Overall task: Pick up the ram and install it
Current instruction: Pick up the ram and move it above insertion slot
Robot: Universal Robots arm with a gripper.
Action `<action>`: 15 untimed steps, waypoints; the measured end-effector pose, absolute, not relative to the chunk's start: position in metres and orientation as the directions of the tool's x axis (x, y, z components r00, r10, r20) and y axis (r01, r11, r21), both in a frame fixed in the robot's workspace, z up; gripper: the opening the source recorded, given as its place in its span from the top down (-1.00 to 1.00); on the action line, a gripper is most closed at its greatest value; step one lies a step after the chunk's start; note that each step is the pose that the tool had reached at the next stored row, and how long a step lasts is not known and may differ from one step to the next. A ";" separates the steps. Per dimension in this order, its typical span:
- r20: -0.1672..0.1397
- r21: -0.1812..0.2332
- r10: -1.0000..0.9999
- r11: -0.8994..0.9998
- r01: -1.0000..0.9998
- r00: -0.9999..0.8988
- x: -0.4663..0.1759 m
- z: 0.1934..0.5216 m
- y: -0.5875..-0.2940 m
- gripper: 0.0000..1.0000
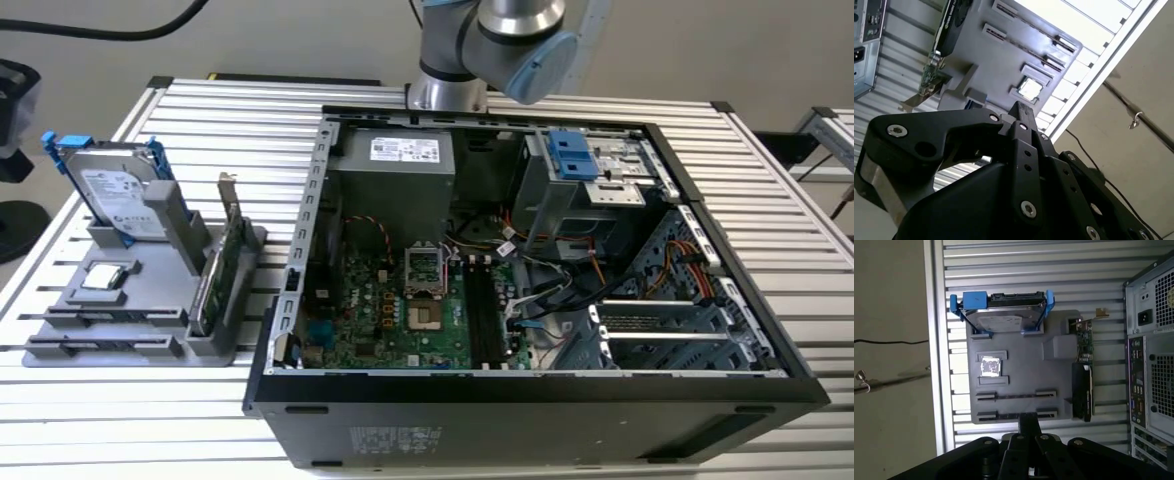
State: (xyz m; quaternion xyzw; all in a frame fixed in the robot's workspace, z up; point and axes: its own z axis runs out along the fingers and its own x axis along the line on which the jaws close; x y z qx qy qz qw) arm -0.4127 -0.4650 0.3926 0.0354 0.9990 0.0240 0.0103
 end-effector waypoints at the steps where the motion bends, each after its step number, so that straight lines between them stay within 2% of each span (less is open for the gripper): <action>1: -0.019 0.049 0.071 0.996 0.070 -0.997 -0.413 0.393 -0.466 1.00; 15: -0.019 0.049 0.071 0.996 0.070 -0.997 -0.414 0.392 -0.475 1.00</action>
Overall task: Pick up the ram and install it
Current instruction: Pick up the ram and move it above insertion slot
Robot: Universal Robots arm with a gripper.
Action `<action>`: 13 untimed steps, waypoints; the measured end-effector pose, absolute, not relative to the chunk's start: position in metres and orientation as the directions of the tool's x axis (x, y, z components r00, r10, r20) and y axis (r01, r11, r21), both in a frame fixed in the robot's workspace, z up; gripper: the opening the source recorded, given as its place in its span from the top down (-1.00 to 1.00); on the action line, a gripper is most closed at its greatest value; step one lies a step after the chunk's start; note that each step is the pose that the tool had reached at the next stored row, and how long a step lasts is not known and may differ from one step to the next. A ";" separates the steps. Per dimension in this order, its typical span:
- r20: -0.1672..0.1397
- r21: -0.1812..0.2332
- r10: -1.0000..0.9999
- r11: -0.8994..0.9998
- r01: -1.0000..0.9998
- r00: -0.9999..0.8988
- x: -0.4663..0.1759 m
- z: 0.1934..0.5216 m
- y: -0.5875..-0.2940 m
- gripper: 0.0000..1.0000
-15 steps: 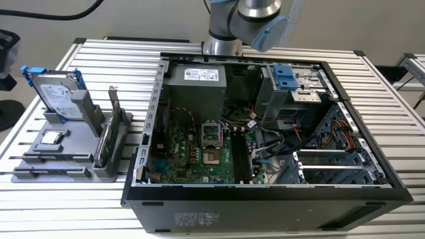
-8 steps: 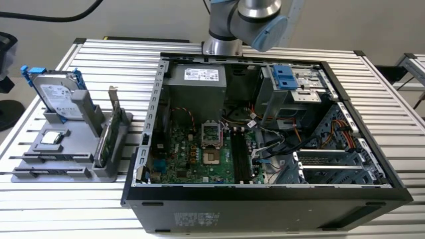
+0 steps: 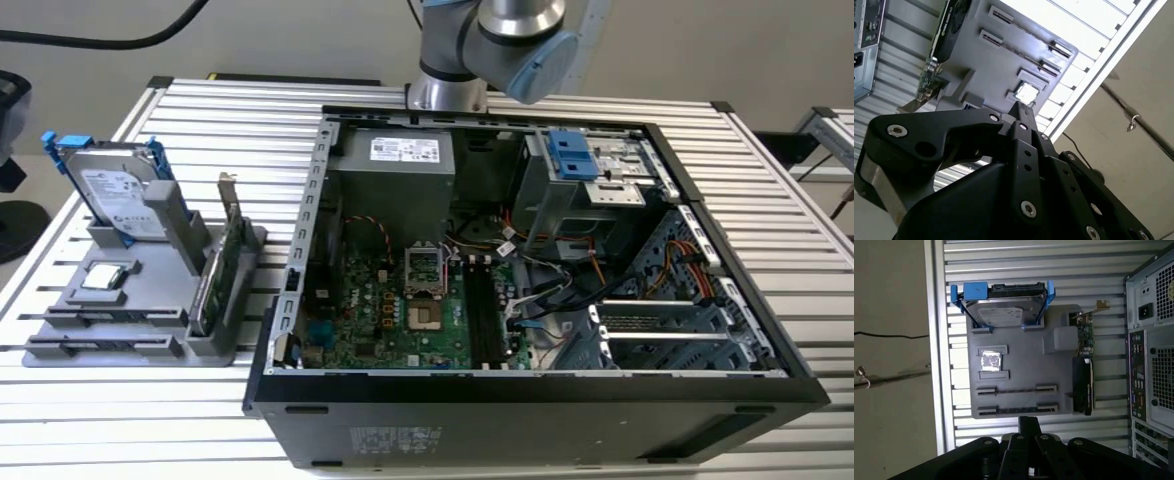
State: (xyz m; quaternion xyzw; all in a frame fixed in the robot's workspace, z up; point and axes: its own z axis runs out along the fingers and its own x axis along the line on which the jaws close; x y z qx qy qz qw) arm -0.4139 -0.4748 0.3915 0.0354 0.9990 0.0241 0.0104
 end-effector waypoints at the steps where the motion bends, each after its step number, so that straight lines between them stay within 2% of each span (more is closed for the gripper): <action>1: -0.019 0.049 0.071 0.996 0.070 -0.997 -0.414 0.391 -0.475 1.00; 13: -0.019 0.049 0.071 0.996 0.070 -0.997 -0.414 0.386 -0.478 1.00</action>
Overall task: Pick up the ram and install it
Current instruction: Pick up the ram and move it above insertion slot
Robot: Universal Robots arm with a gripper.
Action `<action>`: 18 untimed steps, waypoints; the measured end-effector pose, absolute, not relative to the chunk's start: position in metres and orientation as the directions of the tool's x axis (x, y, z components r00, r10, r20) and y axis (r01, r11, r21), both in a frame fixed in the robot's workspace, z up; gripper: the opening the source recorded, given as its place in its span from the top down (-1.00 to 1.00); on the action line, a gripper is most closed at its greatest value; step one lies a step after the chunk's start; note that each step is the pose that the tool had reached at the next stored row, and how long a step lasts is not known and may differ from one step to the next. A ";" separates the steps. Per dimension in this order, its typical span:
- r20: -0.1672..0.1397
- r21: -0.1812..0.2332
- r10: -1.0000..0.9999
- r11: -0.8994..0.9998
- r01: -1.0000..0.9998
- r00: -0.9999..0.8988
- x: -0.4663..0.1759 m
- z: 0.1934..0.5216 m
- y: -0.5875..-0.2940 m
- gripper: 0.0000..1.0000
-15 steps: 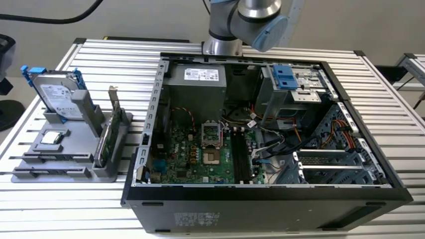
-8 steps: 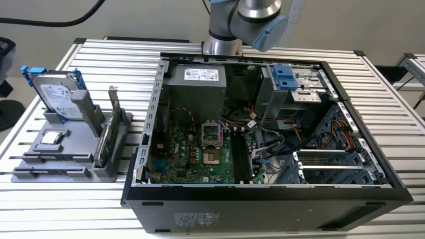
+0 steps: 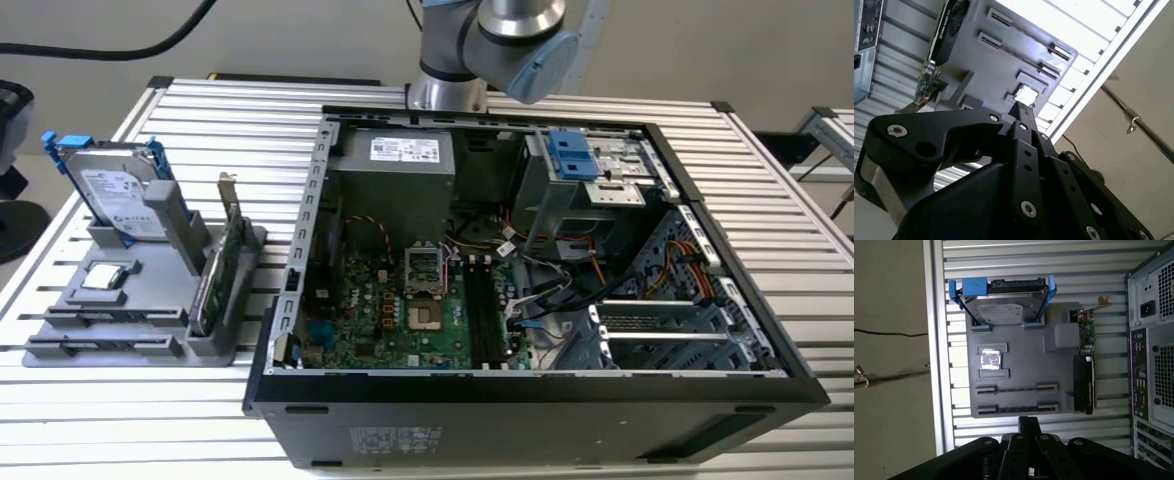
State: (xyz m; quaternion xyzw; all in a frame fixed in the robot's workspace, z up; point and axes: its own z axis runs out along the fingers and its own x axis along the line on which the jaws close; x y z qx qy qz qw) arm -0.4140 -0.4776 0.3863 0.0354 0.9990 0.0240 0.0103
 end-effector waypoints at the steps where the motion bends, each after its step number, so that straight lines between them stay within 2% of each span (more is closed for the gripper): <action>1: -0.019 0.049 0.071 0.996 0.070 -0.997 -0.414 0.386 -0.478 1.00; 18: -0.019 0.049 0.071 0.996 0.070 -0.997 -0.414 0.381 -0.480 1.00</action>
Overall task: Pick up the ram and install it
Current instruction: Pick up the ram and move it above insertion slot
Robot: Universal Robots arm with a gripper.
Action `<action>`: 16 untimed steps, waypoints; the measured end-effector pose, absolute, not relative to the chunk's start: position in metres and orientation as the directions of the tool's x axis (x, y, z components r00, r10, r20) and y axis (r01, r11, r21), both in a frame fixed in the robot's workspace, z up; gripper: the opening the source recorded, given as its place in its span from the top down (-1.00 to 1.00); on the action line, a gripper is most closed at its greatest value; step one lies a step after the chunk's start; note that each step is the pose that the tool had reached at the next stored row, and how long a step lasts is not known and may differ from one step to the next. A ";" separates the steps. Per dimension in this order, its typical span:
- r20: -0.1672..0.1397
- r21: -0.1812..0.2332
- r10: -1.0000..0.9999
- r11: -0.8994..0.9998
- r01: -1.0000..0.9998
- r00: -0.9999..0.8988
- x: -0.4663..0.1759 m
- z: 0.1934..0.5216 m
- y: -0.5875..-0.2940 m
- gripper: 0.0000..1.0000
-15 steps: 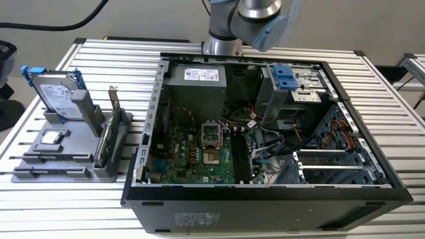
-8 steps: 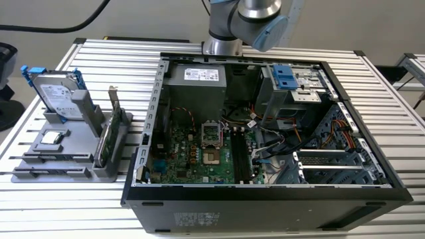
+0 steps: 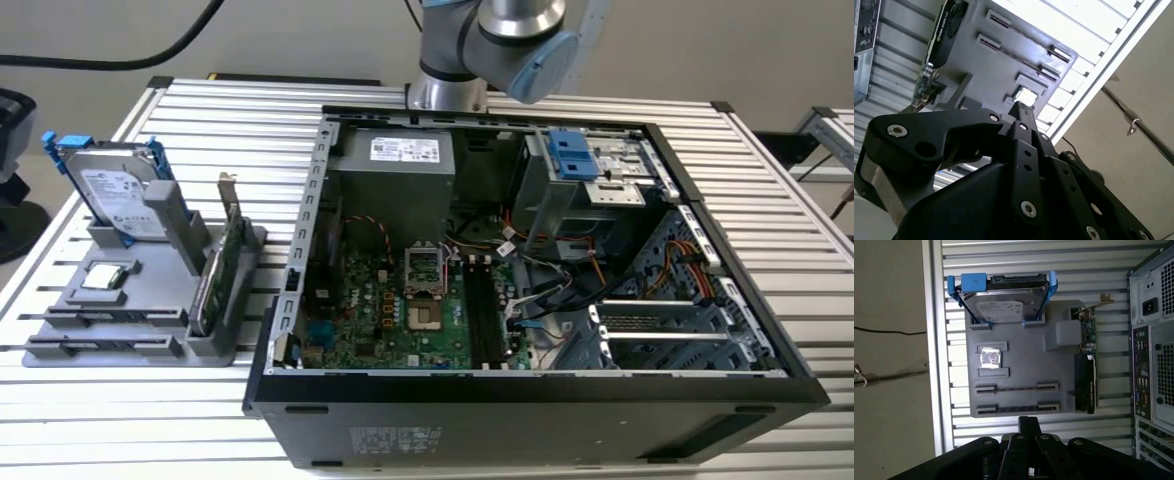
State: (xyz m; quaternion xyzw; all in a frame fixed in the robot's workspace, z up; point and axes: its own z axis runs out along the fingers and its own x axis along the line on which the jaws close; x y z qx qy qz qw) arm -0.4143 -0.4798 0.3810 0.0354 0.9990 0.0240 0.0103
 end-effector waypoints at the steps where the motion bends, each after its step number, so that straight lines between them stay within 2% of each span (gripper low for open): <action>1: -0.019 0.049 0.071 0.996 0.070 -0.997 -0.414 0.381 -0.480 1.00; 16: -0.019 0.049 0.071 0.996 0.070 -0.997 -0.415 0.377 -0.481 1.00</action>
